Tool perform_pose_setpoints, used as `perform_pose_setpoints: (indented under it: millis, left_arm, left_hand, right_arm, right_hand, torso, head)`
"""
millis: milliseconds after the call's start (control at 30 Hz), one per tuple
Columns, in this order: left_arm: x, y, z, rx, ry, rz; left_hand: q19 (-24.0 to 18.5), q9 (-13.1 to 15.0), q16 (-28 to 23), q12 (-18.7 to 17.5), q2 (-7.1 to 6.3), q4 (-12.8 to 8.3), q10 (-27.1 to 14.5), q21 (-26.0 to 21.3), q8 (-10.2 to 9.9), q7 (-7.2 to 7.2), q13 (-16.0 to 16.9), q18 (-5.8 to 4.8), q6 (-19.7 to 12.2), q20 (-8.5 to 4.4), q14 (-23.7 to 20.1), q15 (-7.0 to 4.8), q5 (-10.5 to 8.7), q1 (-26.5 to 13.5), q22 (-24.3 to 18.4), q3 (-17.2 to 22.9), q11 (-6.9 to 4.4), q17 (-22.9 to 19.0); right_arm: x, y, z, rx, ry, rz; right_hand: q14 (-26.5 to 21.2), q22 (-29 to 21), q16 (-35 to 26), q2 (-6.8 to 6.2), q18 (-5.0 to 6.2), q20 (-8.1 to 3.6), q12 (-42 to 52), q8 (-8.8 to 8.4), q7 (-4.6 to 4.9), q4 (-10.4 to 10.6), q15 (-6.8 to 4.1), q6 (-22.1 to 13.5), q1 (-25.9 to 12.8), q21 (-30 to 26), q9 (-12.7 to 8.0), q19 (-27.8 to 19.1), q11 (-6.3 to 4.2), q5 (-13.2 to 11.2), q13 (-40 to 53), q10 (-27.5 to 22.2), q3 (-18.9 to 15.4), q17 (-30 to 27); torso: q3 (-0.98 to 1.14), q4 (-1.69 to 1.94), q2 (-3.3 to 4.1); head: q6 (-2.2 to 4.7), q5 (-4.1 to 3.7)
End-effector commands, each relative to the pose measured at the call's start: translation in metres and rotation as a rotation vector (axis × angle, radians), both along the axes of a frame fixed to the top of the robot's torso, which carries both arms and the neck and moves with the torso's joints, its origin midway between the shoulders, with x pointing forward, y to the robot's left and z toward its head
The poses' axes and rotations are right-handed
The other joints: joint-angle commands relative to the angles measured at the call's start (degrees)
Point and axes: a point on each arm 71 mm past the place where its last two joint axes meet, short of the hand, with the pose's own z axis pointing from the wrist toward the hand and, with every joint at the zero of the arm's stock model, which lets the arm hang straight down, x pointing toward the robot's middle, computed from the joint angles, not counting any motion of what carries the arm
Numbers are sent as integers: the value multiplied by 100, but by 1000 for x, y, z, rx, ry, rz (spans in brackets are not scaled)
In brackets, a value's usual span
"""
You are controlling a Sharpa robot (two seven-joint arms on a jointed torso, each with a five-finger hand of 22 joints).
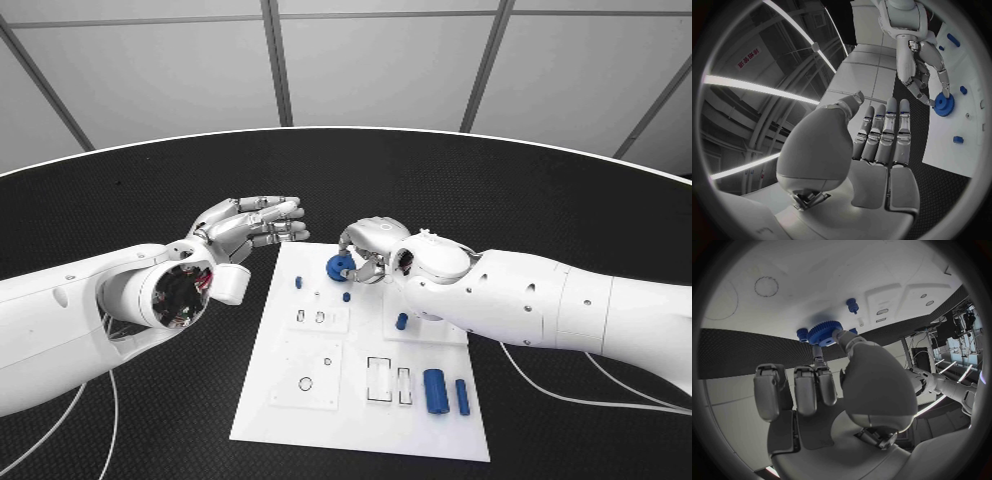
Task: Assemble the parts on the task board
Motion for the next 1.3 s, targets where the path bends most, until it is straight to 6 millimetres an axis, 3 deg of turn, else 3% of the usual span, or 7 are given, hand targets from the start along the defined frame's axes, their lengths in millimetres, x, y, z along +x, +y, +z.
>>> perform_pose_setpoints:
  millis: [33,200,367,500,1000,1133,1300]
  left_arm:
    - [0,0,0,0,0,0]
    - [0,0,0,0,1,0]
    - [0,0,0,1,2,0]
    - [0,1,0,1,2,1]
    - [0,1,0,2,3,1]
    - [1,3,0,3,3,5]
    - [3,5,-1,4,2,11]
  left_hand:
    - [-8,-7,-29,-21,-17,3,-14,-25,-38,149,-5,71,-15,20,-38,17,6,-55,-9,22,34,6]
    - [-8,-7,-29,-21,-17,3,-14,-25,-38,149,-5,71,-15,20,-38,17,6,-55,-9,22,34,6]
    - [-8,-7,-29,-21,-17,3,-14,-25,-38,149,-5,71,-15,20,-38,17,6,-55,-9,22,34,6]
    - [-8,-7,-31,-23,-17,0,-14,-25,-39,149,-5,71,-15,20,-38,18,6,-57,-10,26,35,7]
    - [-7,-13,-48,-45,-24,-29,-17,-25,-51,156,-4,71,-21,21,-36,23,6,-85,-18,70,41,15]
    - [-7,-13,-48,-45,-24,-29,-17,-25,-51,156,-4,71,-21,21,-36,23,6,-85,-18,70,41,15]
    - [-7,-15,-52,-50,-28,-35,-20,-26,-54,159,-4,71,-24,22,-37,24,6,-92,-20,76,43,17]
  right_arm:
    - [0,0,0,1,-1,-1]
    - [0,0,0,5,-6,1]
    - [0,1,1,5,-8,9]
    - [1,1,0,-3,-1,13]
    - [1,-9,-2,-16,12,4]
    - [-3,-25,6,89,-40,2]
    - [-15,-61,14,237,-52,17]
  right_hand:
    - [565,1510,12,45,-85,-45,10,17,-6,-1,-45,18,-38,37,4,607,-26,-28,1425,522,30,1320]
    - [560,1510,3,-14,-85,-27,-33,-110,51,-11,-14,-119,-149,37,-49,607,18,-92,1387,490,65,1296]
    - [557,1510,-1,-99,-85,46,-95,-441,125,17,59,-523,-379,37,-168,607,97,-538,1332,442,-13,1283]
    - [556,1510,-1,-122,-85,56,-102,-544,126,70,64,-624,-501,37,-200,607,101,-670,1326,436,-133,1282]
    - [559,1510,4,-72,-85,54,-62,-507,105,130,55,-455,-583,37,-178,607,88,-660,1362,467,-245,1295]
    - [557,1510,1,-34,-85,42,-51,-499,96,135,42,-387,-581,37,-174,607,76,-484,1372,476,-247,1286]
    - [546,1510,-17,-8,-85,33,-110,-501,89,84,29,-349,-511,37,-174,607,73,-557,1320,433,-215,1237]
  torso:
    - [0,6,1]
    - [-6,8,0]
    - [-5,8,4]
    - [-5,5,5]
    - [2,10,3]
    - [15,-7,-19]
    - [25,-55,-56]
  head:
    - [8,-9]
    - [2,-7]
    - [3,-1]
    - [-4,-3]
    - [-23,-3]
    - [-13,-11]
    - [-18,-15]
